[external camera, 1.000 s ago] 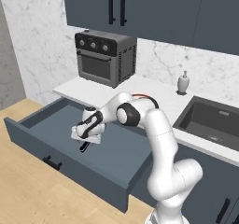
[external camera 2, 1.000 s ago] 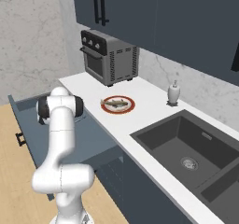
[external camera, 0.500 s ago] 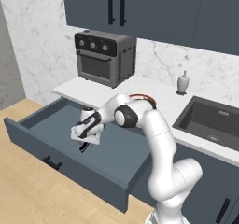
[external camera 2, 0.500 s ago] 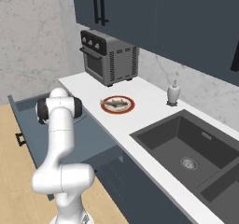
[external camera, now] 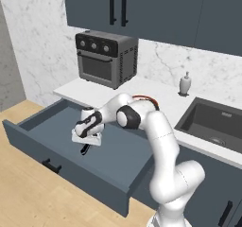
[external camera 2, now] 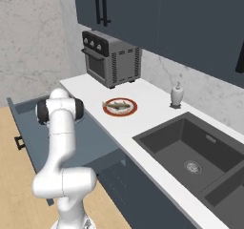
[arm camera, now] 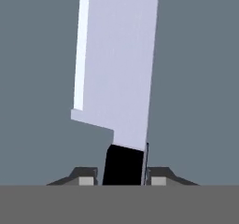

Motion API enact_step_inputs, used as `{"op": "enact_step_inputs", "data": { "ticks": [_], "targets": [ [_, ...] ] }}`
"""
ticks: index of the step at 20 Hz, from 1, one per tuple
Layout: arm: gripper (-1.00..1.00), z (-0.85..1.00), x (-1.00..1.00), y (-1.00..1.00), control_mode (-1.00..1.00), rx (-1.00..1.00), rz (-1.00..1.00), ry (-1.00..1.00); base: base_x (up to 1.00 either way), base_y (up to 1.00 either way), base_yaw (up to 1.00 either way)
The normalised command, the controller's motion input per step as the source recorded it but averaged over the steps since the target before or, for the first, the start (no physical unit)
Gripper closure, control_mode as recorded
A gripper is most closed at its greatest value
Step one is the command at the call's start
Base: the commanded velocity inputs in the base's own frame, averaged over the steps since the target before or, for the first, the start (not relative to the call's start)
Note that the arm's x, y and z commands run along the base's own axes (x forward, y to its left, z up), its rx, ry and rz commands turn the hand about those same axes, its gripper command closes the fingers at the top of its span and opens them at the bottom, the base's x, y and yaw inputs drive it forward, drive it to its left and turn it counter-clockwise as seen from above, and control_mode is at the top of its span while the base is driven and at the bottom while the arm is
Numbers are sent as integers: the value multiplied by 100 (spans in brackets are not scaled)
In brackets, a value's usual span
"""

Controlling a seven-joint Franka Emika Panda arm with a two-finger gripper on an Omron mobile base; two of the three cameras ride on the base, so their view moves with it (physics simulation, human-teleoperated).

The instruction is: Pick up the knife from the drawer and place it on the cutting board. Then place the meat from the plate to the cutting board.

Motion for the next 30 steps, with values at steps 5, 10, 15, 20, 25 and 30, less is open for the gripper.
{"op": "enact_step_inputs", "data": {
  "ticks": [5,10,15,20,25,30],
  "targets": [
    [100,92,-76,22,-100,-14,7,0,0,0,0],
    [100,100,-100,13,-100,-16,18,0,0,0,0],
    [100,100,-100,-6,-100,-17,17,-9,0,0,0],
    [100,100,-100,-44,-100,-11,13,-17,0,0,0],
    [100,97,-100,-73,-100,-4,8,-18,0,0,0],
    [100,69,-86,-95,-100,0,1,-11,0,0,0]
  ]
}}
